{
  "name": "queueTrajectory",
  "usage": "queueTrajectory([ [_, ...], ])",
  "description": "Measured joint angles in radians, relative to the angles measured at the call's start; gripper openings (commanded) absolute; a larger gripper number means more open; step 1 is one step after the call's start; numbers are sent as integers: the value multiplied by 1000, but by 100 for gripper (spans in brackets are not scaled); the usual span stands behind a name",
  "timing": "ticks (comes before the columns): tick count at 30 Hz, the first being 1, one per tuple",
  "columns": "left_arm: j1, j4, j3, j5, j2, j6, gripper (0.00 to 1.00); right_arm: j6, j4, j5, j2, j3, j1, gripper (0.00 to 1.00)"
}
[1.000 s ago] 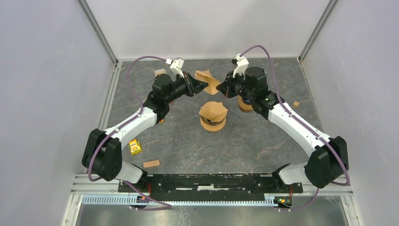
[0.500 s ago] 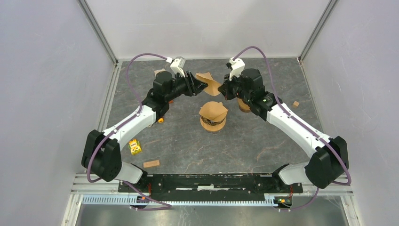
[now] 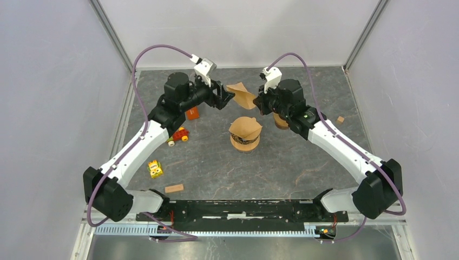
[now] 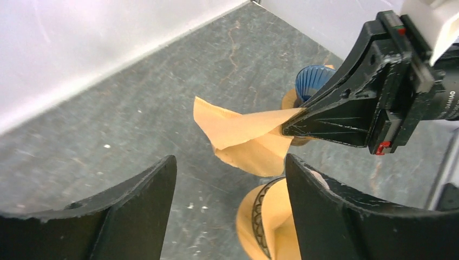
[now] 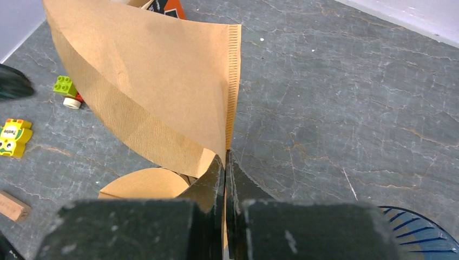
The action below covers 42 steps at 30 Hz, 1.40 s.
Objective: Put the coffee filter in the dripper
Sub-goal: Place the coffee filter in the coffee dripper.
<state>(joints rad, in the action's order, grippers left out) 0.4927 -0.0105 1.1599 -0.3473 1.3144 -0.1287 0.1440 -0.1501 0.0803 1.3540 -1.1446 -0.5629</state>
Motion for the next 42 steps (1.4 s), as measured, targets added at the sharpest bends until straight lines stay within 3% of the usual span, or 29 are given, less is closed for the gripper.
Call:
queueTrajectory([
  [7,39,192,155,7,-11,305,87,-25,-5,-6,0,0,-26,0],
  [18,135,405,277,50,71,679,73,-42,-6,14,0,0,-40,0],
  [27,143,487,333,58,153,805,57,-47,-6,20,-3,0,-43,0],
  [42,157,547,360,57,185,849,27,-79,-6,3,-3,0,-61,0],
])
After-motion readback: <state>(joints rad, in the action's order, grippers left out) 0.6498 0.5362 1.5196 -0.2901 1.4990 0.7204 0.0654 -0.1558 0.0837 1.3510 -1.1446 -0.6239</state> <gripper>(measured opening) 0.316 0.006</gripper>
